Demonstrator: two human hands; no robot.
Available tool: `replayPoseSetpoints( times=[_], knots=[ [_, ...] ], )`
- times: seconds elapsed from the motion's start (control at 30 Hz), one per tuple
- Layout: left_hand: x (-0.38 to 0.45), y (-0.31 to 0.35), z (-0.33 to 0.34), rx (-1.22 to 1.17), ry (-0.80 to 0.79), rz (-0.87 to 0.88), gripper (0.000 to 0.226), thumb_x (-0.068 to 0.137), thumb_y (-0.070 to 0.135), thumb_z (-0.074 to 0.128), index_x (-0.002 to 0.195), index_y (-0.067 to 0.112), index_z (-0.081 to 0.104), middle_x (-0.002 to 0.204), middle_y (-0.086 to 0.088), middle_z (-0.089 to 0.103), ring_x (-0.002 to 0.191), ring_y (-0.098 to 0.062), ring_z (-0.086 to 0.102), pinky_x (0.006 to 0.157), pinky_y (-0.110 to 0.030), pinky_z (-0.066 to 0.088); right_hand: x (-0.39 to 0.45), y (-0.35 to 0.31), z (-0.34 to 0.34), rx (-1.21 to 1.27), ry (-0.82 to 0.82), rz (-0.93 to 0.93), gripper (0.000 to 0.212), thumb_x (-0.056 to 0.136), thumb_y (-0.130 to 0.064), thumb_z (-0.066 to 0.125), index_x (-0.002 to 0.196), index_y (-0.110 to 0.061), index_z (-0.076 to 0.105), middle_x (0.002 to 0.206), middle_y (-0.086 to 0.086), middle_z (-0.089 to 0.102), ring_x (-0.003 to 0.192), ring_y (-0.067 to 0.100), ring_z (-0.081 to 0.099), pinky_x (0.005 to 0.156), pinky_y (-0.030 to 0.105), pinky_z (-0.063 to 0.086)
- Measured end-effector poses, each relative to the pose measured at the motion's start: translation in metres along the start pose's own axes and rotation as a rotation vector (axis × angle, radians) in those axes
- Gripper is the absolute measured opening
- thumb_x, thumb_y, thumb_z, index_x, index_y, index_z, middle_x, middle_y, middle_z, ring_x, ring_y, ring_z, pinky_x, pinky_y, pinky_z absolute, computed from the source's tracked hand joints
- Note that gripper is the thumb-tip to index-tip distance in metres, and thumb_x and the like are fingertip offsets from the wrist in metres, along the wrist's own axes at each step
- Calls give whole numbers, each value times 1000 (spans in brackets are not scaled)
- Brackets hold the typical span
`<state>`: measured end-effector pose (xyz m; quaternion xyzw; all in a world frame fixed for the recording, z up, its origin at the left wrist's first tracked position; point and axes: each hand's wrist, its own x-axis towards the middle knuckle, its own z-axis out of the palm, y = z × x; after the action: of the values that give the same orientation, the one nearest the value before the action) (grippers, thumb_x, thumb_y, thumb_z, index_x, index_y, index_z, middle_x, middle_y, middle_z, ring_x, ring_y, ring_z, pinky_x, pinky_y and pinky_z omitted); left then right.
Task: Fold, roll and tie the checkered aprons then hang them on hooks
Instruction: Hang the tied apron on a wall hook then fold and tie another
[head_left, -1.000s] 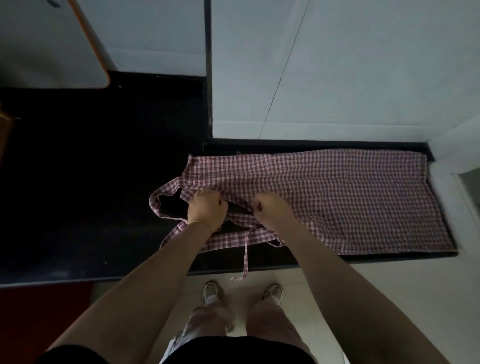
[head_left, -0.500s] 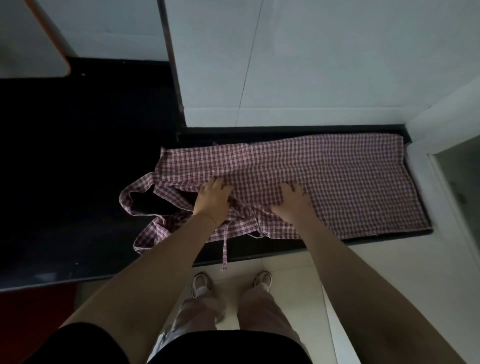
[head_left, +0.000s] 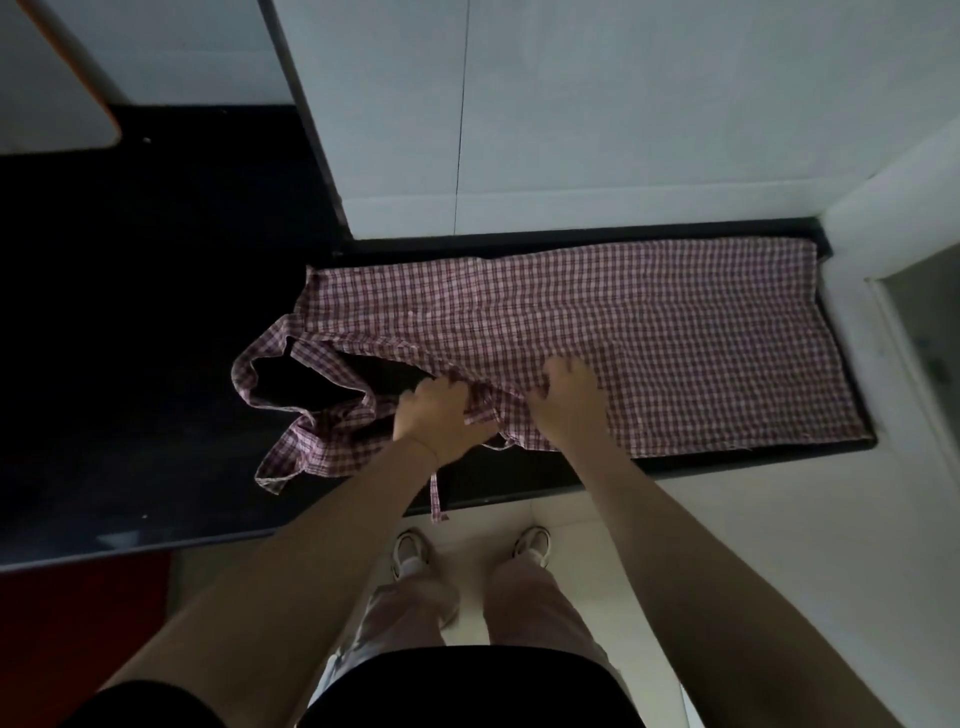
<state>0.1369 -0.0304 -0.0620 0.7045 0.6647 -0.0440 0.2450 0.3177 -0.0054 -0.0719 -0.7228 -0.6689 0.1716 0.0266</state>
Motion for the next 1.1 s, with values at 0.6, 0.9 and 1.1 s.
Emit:
replayPoseSetpoints(
  times=[0.6, 0.9, 1.1],
  knots=[
    [-25, 4, -19, -354, -778, -213, 20, 94, 28, 56, 87, 9, 59, 74, -3, 46, 65, -16, 47, 62, -29, 48, 1, 9, -20, 10, -383, -15, 60, 97, -35, 48, 152, -21, 27, 152, 9, 31, 133, 30, 41, 114, 46, 32],
    [-25, -14, 6, 114, 43, -121, 40, 93, 19, 50, 134, 19, 46, 130, -5, 47, 120, -26, 45, 102, -42, 39, -7, 13, -8, -50, -277, -89, 62, 93, -34, 56, 148, -24, 32, 154, 8, 32, 140, 31, 31, 113, 56, 32],
    [-35, -21, 6, 54, -198, 1, 19, 94, 11, 52, 107, 15, 65, 108, -6, 65, 98, -28, 61, 84, -35, 50, -2, 15, -8, -77, -394, -91, 71, 95, -38, 54, 155, -29, 19, 165, 7, 9, 149, 34, 12, 116, 57, 27]
  ],
)
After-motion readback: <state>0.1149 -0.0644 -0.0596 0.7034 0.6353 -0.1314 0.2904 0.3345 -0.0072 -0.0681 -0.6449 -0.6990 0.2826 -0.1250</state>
